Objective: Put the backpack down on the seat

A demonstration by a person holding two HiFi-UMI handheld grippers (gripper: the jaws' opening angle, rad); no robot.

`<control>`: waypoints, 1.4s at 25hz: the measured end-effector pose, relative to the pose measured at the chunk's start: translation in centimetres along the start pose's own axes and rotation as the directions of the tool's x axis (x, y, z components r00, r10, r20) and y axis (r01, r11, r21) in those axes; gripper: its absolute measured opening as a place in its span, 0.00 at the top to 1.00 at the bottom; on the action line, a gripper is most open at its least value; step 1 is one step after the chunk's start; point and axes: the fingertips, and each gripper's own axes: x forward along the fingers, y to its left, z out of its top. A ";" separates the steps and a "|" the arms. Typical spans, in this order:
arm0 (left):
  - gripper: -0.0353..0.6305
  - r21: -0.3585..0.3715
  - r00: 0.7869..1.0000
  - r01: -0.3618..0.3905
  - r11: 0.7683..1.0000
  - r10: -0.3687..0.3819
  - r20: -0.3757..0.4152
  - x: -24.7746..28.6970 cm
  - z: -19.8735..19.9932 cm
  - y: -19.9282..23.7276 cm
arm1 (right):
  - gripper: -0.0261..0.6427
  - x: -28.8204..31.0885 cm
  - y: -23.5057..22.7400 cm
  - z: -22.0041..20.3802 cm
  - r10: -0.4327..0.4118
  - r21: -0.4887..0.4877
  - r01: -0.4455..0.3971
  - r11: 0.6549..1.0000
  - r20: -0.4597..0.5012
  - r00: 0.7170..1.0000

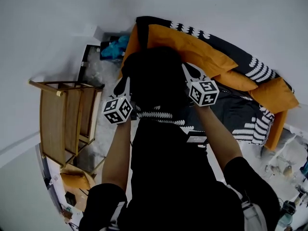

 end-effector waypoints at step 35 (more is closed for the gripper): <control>0.92 0.237 0.861 0.311 0.920 -0.379 0.341 -28.6 4.9 -10.0 | 0.92 -30.3 20.3 1.6 -0.151 -0.095 0.203 0.975 0.394 0.907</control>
